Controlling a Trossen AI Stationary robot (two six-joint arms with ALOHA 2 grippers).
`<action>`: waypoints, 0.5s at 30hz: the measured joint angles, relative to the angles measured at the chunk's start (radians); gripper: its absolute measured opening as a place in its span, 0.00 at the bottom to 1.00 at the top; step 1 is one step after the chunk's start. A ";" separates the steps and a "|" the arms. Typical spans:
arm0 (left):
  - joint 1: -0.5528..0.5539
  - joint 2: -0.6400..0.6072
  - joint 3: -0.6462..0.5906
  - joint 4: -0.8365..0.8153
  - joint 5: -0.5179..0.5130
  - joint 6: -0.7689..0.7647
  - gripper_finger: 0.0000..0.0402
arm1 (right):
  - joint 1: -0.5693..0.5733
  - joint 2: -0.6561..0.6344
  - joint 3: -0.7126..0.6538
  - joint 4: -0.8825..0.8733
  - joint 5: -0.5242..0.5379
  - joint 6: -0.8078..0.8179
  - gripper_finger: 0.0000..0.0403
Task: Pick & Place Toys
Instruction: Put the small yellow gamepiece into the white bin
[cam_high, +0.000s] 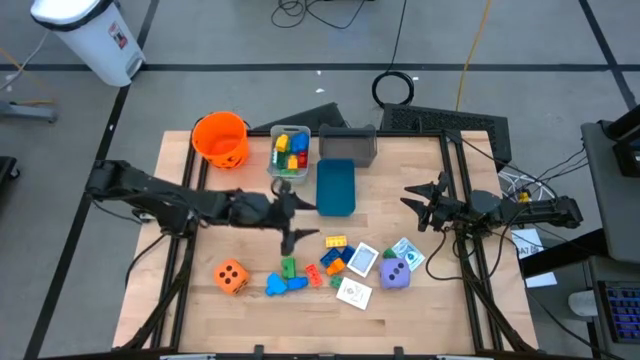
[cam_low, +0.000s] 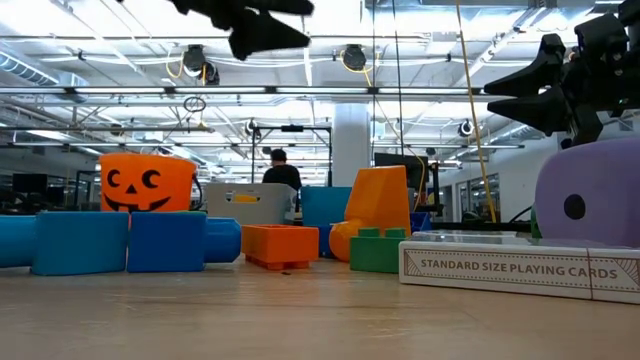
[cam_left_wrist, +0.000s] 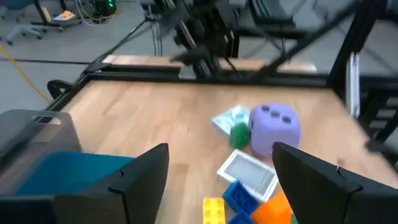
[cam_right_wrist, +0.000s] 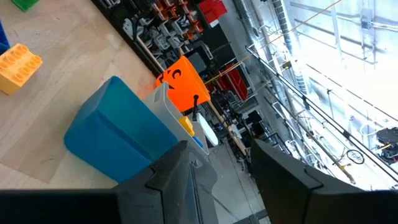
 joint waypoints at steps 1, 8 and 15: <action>-0.007 0.031 0.000 0.015 -0.001 0.009 0.73 | 0.000 0.000 0.000 -0.001 0.000 0.000 0.42; 0.008 0.214 -0.001 0.138 -0.101 0.000 0.73 | 0.000 0.000 0.000 -0.001 0.000 0.000 0.42; 0.079 0.396 -0.001 0.332 -0.050 -0.038 0.73 | 0.000 0.000 0.000 0.000 0.000 0.000 0.42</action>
